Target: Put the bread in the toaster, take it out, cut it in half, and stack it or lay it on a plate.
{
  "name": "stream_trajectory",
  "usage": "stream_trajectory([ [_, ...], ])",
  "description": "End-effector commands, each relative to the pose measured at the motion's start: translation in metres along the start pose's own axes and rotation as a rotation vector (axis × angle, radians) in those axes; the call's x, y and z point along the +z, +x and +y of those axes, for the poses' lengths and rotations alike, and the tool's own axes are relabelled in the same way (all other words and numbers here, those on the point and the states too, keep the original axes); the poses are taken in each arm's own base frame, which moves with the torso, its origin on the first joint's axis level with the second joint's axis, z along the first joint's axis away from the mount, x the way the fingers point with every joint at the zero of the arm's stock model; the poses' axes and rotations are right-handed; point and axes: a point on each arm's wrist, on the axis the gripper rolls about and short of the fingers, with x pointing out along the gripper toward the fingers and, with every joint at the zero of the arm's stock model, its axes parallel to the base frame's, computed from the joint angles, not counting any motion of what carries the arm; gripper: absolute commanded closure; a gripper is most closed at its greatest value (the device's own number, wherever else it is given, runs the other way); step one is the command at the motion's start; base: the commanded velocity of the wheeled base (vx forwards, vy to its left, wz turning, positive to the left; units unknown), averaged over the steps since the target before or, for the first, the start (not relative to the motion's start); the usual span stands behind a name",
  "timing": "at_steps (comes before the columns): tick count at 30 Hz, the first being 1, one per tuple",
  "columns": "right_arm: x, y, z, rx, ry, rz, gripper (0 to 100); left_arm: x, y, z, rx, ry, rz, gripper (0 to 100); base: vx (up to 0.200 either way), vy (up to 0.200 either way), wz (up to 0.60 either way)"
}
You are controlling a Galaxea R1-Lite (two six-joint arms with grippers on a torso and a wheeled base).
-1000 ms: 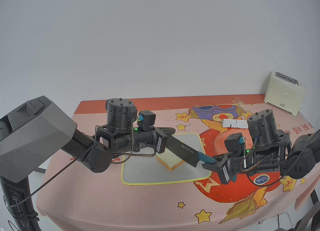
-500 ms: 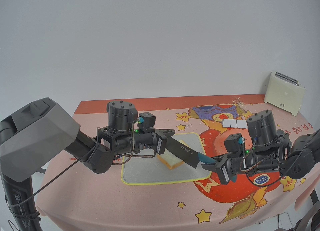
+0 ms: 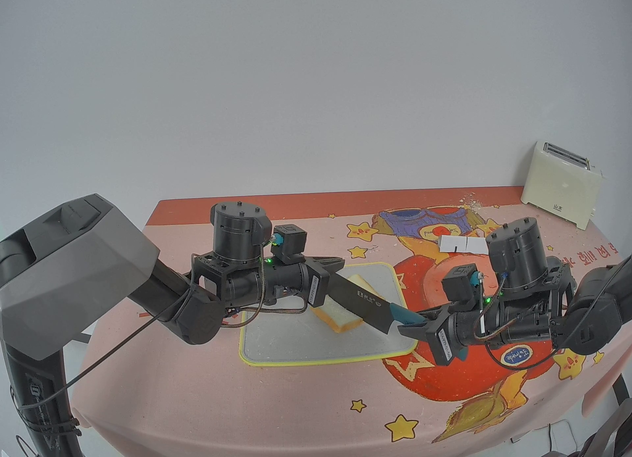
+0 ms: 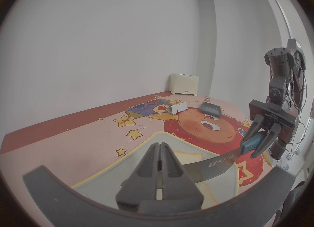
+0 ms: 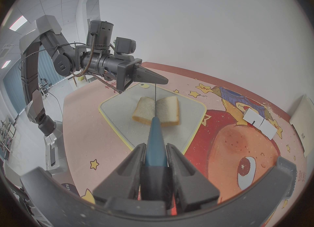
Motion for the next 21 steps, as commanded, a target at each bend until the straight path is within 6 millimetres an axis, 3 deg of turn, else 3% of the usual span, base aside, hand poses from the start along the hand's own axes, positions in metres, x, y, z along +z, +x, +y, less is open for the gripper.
stream_trajectory([
  [1,-0.0018,0.0020,0.0005,0.003,-0.001,0.010,100,0.0012,0.0006,-0.0005,-0.001,0.005,-0.014,100,0.000,0.000,0.00],
  [21,-0.0038,0.0068,-0.0007,-0.013,0.001,0.025,100,-0.0032,0.0004,-0.0013,-0.003,0.001,-0.002,100,0.000,0.000,0.00],
])
